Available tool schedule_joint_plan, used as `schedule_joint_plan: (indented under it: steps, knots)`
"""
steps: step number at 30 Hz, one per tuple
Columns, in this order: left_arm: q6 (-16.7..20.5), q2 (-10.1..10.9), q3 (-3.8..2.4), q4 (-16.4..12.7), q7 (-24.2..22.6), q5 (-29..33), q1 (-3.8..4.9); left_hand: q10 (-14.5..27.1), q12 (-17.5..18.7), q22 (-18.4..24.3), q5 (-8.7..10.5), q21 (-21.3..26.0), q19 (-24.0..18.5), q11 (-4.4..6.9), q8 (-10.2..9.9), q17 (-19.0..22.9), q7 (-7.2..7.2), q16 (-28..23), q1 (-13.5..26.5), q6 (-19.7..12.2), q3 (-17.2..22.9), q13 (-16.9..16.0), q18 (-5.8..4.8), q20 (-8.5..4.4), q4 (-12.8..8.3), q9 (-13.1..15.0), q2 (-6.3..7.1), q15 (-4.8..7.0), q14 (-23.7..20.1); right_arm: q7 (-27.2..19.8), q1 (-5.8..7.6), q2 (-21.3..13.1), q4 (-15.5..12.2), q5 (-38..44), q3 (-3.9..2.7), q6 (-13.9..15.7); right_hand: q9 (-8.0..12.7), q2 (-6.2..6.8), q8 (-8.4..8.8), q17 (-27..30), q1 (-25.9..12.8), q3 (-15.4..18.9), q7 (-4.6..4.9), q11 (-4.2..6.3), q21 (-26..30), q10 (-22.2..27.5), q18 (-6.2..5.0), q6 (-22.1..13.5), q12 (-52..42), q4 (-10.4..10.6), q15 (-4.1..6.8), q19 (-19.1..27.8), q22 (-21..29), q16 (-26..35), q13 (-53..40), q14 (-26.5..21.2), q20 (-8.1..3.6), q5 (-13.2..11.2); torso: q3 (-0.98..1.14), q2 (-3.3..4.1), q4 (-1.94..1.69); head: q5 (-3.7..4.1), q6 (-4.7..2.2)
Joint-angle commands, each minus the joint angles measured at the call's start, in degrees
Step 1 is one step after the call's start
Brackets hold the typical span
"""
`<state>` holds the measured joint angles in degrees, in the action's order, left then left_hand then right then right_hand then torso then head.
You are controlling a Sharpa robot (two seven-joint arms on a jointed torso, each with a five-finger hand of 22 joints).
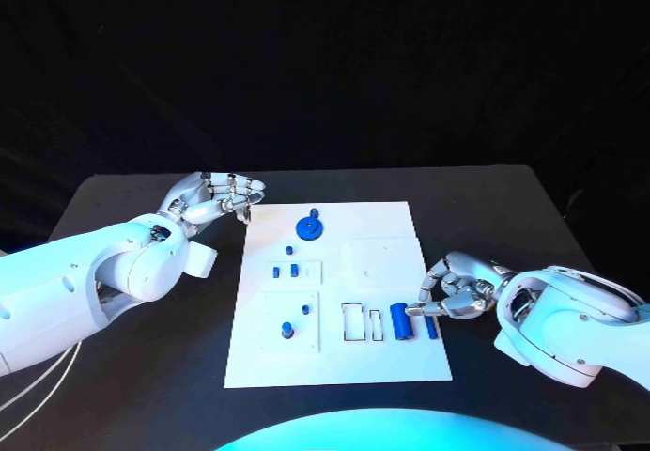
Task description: Assemble the parts on the task board
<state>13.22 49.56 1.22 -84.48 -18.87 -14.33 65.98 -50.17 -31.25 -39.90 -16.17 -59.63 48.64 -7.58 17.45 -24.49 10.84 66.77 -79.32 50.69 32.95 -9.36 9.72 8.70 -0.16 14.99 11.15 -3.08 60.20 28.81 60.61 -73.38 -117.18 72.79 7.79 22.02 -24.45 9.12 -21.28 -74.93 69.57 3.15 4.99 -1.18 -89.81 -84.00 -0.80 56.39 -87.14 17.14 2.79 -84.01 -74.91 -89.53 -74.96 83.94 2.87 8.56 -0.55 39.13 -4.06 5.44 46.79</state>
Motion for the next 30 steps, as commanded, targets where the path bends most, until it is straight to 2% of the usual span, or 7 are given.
schedule_joint_plan:
  steps: [1,10,19,26,30]
  knots:
    - [-0.6,0.0,-0.04,-0.3,-0.5,0.1,-0.01,0.4,-0.2,0.1,-0.26,0.3,-0.5,-0.01,0.1,0.1,0.36,-0.2,-0.1,0.2,0.1,0.1,0.87,-0.07,-0.3,-0.1,-0.60,-0.04,-0.3,4.1,-0.75,0.8,0.2,4.3,0.05,-1.1,-0.1,0.02,-0.22,-14.4,-0.4,0.4,0.06,0.55,-0.2,-4.5,0.80,0.3,-0.3,-0.1,0.47,-6.0,-15.1,-0.2,-12.9,5.9,-0.29,-0.1,0.01,-0.03,-0.02,0.39,0.18]
    - [-0.6,0.2,-0.03,-0.4,-0.4,0.2,-0.04,0.4,-0.3,0.1,-0.26,0.3,-0.5,-0.02,0.2,0.1,0.37,-0.2,0.0,0.1,0.0,0.1,0.87,-0.05,-0.3,-0.1,-0.64,-0.06,-0.3,4.9,-2.23,3.3,1.1,5.6,0.08,-0.6,-0.1,-0.01,-0.30,-14.7,-0.7,0.6,0.02,0.58,-0.2,-4.5,0.80,0.4,-0.5,-0.1,0.50,-6.0,-15.1,-0.3,-13.0,6.0,-0.31,-0.2,0.03,0.07,-0.07,0.15,0.36]
    - [-0.6,0.4,-0.03,-0.5,-0.4,0.2,-0.05,0.5,-0.3,0.1,-0.27,0.4,-0.5,-0.03,0.2,0.1,0.38,-0.2,0.1,0.1,0.0,0.1,0.86,-0.03,-0.2,-0.1,-0.67,-0.07,-0.3,5.7,-3.89,5.7,2.7,5.9,0.08,-2.0,-0.2,-0.34,-0.64,-14.9,-1.4,0.9,-0.13,0.70,-0.2,-4.6,0.80,0.8,-0.5,-0.1,0.58,-6.0,-15.1,-0.4,-13.1,6.0,-0.37,-0.1,0.03,0.05,-0.05,0.00,0.60]
    - [-0.6,0.5,-0.03,-0.6,-0.4,0.2,-0.05,0.5,-0.3,0.1,-0.27,0.4,-0.5,-0.03,0.2,0.1,0.38,-0.2,0.1,0.1,0.0,0.1,0.86,-0.03,-0.2,-0.1,-0.67,-0.07,-0.3,6.7,-5.52,7.5,3.7,6.1,0.08,-3.5,-0.7,-0.77,-1.90,-15.1,-2.0,0.9,-0.78,1.22,-0.2,-4.5,0.80,2.4,-0.3,-0.1,0.96,-6.0,-15.1,-0.5,-13.0,6.1,-0.62,-0.2,0.05,0.06,-0.05,-0.17,0.66]
    - [-0.6,0.6,-0.03,-0.6,-0.4,0.2,-0.05,0.5,-0.3,0.1,-0.27,0.4,-0.5,-0.03,0.2,0.1,0.38,-0.2,0.1,0.1,0.0,0.1,0.86,-0.03,-0.2,-0.1,-0.67,-0.07,-0.3,7.3,-6.00,8.0,3.9,6.6,0.08,-3.5,-1.0,-1.56,-2.61,-15.1,-0.8,0.1,-1.20,1.62,-0.2,-4.4,0.80,3.0,-0.1,-0.2,1.32,-6.0,-15.1,-0.5,-12.8,6.1,-0.92,0.4,0.04,0.05,-0.06,-0.18,0.68]
